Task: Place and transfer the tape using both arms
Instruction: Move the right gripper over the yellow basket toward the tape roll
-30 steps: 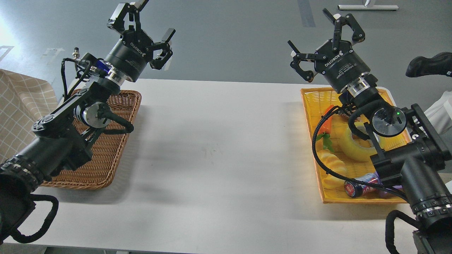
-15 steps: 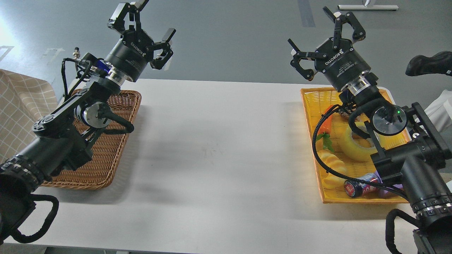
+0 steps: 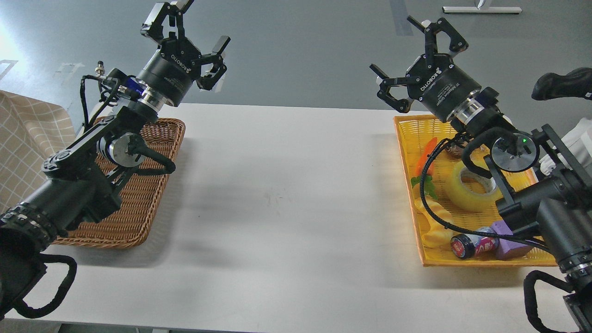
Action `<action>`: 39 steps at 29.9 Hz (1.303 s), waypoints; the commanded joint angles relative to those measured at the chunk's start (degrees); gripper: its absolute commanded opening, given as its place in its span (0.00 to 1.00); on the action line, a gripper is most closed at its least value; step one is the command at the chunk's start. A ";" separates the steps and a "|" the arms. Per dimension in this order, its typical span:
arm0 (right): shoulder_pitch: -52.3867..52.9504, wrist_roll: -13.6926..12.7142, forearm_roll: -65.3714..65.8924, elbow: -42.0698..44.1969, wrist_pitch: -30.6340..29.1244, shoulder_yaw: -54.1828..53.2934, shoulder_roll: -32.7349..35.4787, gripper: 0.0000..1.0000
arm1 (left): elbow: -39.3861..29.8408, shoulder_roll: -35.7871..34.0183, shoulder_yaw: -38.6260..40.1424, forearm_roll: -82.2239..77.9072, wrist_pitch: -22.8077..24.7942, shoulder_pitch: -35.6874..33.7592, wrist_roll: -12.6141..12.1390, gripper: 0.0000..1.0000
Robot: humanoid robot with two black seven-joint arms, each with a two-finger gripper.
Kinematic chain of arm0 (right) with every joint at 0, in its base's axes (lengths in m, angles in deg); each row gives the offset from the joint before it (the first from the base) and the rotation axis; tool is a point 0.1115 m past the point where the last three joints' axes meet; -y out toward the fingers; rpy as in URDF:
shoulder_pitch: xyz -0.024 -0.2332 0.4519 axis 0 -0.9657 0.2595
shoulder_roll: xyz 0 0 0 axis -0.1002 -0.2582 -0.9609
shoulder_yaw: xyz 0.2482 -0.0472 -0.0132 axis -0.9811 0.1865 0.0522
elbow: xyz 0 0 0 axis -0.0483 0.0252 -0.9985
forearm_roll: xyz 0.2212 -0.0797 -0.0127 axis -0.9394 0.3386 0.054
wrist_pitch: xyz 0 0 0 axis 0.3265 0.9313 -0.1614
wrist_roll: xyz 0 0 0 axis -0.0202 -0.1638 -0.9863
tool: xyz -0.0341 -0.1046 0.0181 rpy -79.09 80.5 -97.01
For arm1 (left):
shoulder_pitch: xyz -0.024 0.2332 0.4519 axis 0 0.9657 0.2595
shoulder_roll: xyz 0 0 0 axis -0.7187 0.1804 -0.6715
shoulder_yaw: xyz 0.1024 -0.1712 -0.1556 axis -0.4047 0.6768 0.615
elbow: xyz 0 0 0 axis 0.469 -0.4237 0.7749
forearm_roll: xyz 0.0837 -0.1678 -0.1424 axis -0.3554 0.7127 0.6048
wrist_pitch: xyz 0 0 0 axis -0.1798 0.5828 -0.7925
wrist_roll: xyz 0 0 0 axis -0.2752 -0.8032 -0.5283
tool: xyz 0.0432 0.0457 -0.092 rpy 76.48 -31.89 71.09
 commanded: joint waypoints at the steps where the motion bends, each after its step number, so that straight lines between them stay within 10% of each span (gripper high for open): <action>1: 2.68 0.01 1.63 -0.07 0.00 5.00 4.87 1.00 | -0.06 -0.01 0.00 0.00 0.00 0.00 0.00 0.98; 39: 13.59 -0.17 46.20 -24.85 0.00 30.58 43.02 1.00 | -0.15 0.61 -0.18 0.00 0.00 -0.26 0.00 0.98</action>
